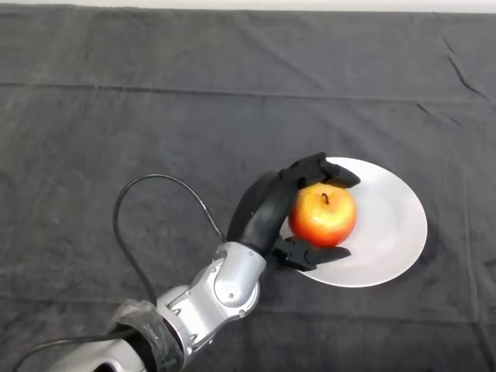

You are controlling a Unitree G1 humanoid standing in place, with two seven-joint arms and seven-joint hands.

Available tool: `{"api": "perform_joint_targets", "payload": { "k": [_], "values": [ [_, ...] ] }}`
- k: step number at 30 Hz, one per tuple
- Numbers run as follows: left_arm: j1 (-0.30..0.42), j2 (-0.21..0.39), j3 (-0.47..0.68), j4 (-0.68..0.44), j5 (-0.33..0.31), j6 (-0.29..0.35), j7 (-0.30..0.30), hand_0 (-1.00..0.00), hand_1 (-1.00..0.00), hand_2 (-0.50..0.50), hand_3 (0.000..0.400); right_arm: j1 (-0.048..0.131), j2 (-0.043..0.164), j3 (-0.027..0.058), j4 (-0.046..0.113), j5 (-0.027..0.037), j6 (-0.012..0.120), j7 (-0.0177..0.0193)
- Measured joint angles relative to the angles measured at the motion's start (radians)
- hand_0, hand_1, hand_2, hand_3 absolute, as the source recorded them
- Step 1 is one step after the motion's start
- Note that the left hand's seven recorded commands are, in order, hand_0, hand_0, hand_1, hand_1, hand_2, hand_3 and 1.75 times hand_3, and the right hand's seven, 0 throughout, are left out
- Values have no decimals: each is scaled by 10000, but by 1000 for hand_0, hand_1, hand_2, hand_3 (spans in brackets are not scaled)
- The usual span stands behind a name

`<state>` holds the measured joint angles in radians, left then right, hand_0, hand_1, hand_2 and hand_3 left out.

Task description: Move the apple to the plate

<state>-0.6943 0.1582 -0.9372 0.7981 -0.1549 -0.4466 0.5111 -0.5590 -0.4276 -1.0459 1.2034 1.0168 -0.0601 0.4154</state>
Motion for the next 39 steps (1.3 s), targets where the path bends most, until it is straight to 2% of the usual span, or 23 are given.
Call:
{"api": "perform_joint_targets", "payload": {
  "k": [2, 3, 13, 17, 28, 33, 39],
  "values": [
    [-12, 3, -2, 0, -25, 0, -10, -16, 0, -8, 6, 0, 0, 0, 0, 0, 0, 0],
    [-20, 4, -2, 0, -43, 0, -25, 0, 0, 0, 0, 0, 0, 0, 0, 0, 0, 0],
    [-45, 274, 100, -8, -209, 1, -335, 0, 0, 0, 0, 0, 0, 0, 0, 0, 0, 1],
    [-47, 679, 496, -211, -210, 4, -373, 0, 0, 0, 0, 0, 0, -1, 0, 0, -1, 2],
    [79, 2328, 2391, -2533, -204, 4, -83, 0, 0, 0, 0, 0, 0, -3, 0, 1, -4, 4],
    [641, 2852, 3425, -3755, -220, -15, 231, 0, 0, 0, 0, 0, 0, -6, 0, 1, -6, 4],
    [1899, 3690, 4737, -4617, -383, -80, 573, 0, 0, 0, 0, 0, 0, -4, 0, 2, -8, 4]
  ]
}}
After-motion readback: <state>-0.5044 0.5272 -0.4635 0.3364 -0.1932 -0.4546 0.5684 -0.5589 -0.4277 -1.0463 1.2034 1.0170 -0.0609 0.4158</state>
